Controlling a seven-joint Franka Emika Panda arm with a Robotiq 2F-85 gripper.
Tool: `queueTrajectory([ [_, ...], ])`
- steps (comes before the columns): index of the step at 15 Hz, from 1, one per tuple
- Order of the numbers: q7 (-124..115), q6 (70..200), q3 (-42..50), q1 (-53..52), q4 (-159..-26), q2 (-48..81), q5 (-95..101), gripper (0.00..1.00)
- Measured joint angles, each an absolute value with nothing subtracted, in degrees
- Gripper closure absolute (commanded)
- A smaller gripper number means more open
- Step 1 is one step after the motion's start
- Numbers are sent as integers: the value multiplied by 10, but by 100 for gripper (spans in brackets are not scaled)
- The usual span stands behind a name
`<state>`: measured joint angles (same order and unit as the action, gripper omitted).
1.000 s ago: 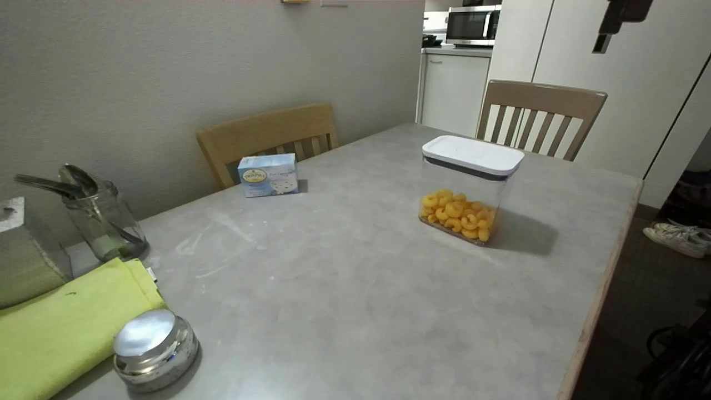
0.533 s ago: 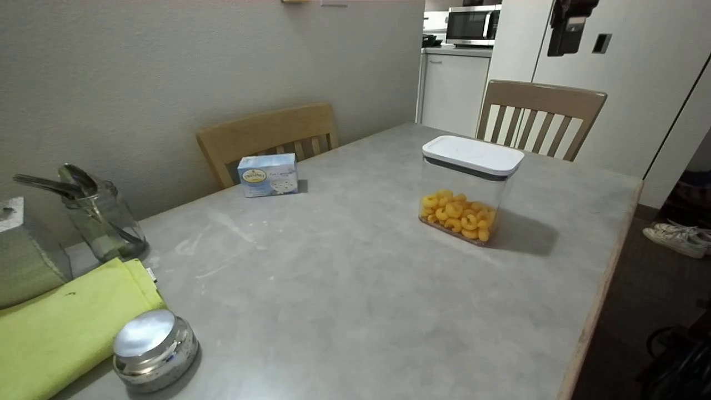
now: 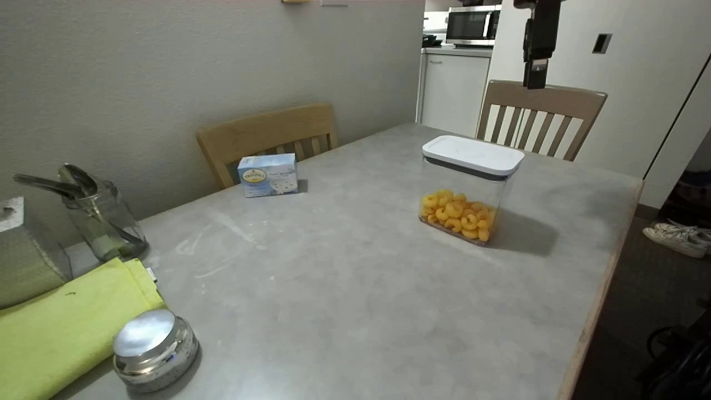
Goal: Remove the white lid and put it on the table
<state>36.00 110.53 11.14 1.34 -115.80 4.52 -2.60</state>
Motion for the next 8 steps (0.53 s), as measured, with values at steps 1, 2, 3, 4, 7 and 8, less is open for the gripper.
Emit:
queueTrajectory([
  [1,360,1105,107,17,-1155,53,-26,0],
  [2,359,1105,102,20,-1154,60,-26,0],
  [3,354,1105,98,22,-1152,66,-26,0],
  [4,345,1105,94,24,-1151,71,-26,0],
  [7,305,1106,81,24,-1150,81,-26,0],
  [8,291,1106,76,24,-1149,82,-26,0],
])
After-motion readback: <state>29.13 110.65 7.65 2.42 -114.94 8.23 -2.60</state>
